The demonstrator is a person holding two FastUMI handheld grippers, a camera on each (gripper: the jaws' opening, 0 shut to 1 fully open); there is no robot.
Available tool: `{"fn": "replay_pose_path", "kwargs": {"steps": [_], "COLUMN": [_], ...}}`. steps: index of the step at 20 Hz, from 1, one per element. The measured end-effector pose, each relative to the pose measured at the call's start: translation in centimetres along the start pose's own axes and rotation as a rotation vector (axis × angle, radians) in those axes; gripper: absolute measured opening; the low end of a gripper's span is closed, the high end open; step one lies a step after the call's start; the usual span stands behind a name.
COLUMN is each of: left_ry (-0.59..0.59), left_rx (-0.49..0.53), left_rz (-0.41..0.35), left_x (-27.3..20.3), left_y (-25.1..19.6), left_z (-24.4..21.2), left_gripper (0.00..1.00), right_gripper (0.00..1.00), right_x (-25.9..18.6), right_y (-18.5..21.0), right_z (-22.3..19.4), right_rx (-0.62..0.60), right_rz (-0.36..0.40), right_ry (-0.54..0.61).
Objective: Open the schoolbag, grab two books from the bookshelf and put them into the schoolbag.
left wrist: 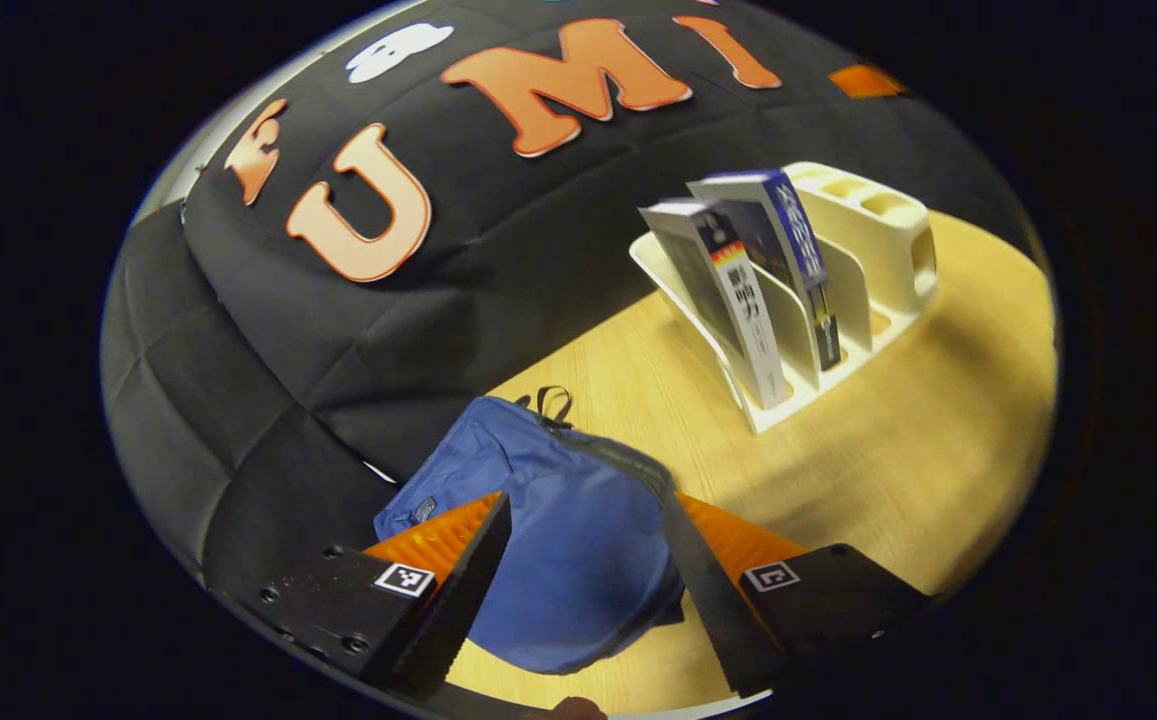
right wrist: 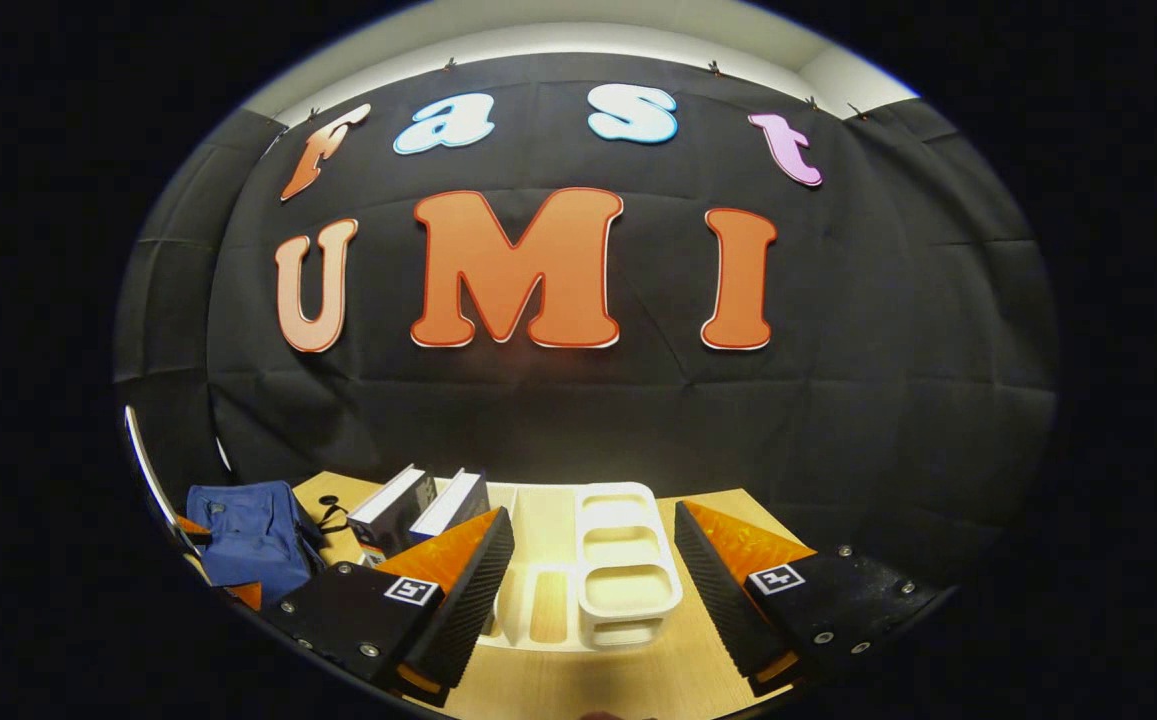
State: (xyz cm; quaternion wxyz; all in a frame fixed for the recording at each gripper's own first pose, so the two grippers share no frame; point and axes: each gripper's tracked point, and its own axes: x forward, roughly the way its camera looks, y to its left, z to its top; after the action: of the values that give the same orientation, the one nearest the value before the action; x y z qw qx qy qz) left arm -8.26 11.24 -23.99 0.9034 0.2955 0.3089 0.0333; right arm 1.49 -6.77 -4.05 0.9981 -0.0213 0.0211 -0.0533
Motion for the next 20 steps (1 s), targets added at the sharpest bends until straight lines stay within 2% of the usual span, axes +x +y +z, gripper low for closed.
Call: {"fn": "replay_pose_path", "kwargs": {"steps": [8, 15, 17, 18, 19, 20], "left_ry": [0.145, 0.233, 0.236, 0.236, 0.241, 0.244], "left_rx": [0.187, 0.322, 0.333, 0.333, 0.330, 0.325], "left_rz": [0.022, 0.097, 0.123, 0.125, 0.122, 0.120], "left_x": [0.9, 4.0, 4.8, 4.9, 5.0, 4.9], "left_y": [-3.2, -3.4, -2.8, -2.9, -3.0, -3.2], "left_z": [-5.2, -9.4, -9.9, -10.2, -10.3, -10.2], "left_gripper": [0.95, 0.95, 0.88, 0.76, 0.71, 0.61], "right_gripper": [0.96, 0.97, 0.97, 0.97, 0.96, 0.96], "right_x": [0.2, 0.1, 0.0, -0.1, -0.2, -0.2], "right_y": [-2.0, -2.9, -3.3, -3.5, -3.7, -3.7], "right_z": [-1.7, -2.4, -2.4, -2.4, -2.5, -2.6], "right_rx": [-0.005, 0.001, 0.002, 0.004, 0.004, 0.003], "right_rz": [-0.006, -0.015, -0.027, -0.032, -0.036, -0.041], "right_ry": [0.024, 0.031, 0.030, 0.032, 0.032, 0.033]}}
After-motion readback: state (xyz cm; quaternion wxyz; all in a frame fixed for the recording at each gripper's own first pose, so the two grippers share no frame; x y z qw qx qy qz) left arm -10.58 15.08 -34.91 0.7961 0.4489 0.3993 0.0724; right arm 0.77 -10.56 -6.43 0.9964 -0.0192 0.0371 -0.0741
